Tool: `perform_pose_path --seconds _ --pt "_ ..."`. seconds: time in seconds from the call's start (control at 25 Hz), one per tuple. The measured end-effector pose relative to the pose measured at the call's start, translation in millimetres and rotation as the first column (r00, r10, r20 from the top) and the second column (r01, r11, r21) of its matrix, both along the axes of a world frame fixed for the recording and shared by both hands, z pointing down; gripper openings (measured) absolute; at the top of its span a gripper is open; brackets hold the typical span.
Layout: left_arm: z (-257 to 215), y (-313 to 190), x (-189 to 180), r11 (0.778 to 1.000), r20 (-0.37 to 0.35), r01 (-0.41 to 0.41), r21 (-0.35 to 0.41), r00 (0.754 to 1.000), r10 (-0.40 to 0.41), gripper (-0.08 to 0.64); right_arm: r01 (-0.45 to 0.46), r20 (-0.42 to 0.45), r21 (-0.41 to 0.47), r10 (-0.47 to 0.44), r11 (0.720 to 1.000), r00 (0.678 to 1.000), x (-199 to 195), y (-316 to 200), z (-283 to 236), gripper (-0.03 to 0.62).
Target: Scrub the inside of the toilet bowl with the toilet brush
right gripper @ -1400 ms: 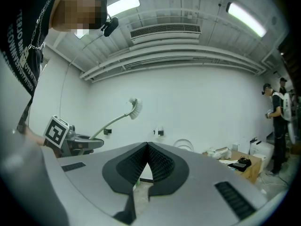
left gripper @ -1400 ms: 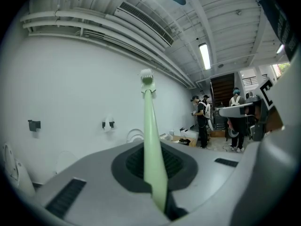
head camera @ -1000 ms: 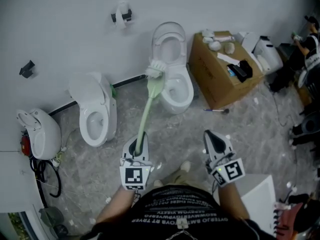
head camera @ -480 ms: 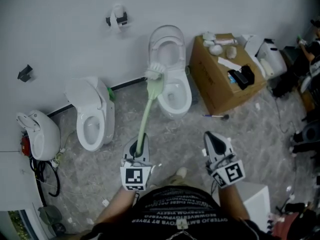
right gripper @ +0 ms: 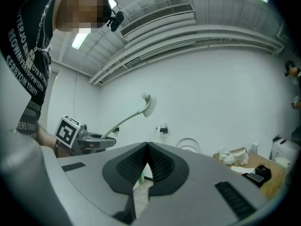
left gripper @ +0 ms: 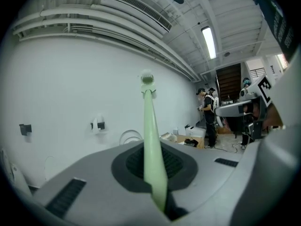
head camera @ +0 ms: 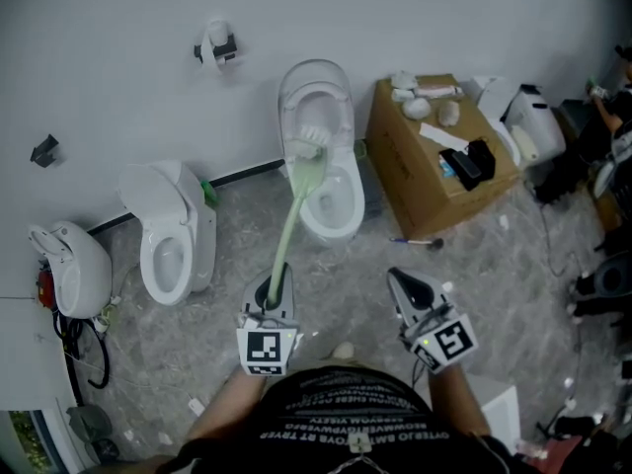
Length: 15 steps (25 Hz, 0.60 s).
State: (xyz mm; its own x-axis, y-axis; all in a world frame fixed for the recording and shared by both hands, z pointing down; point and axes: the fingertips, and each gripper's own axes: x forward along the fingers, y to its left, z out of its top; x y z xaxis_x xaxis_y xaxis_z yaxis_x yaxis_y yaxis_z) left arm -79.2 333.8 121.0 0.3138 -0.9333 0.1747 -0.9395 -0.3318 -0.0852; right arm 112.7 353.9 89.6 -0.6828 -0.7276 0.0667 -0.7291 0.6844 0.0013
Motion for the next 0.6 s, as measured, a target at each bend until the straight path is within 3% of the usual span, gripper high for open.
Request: perform_pose_path --seconds 0.24,0.6 --pt "-5 -10 16 0.999 -0.053 0.023 -0.027 0.998 -0.025 0.002 0.010 0.030 0.041 -0.011 0.999 0.999 23 -13 -4 0.005" --pt "-2 -19 7 0.999 0.059 0.036 -0.017 0.998 -0.035 0.002 -0.061 0.077 -0.018 0.062 0.998 0.995 47 -27 12 0.005"
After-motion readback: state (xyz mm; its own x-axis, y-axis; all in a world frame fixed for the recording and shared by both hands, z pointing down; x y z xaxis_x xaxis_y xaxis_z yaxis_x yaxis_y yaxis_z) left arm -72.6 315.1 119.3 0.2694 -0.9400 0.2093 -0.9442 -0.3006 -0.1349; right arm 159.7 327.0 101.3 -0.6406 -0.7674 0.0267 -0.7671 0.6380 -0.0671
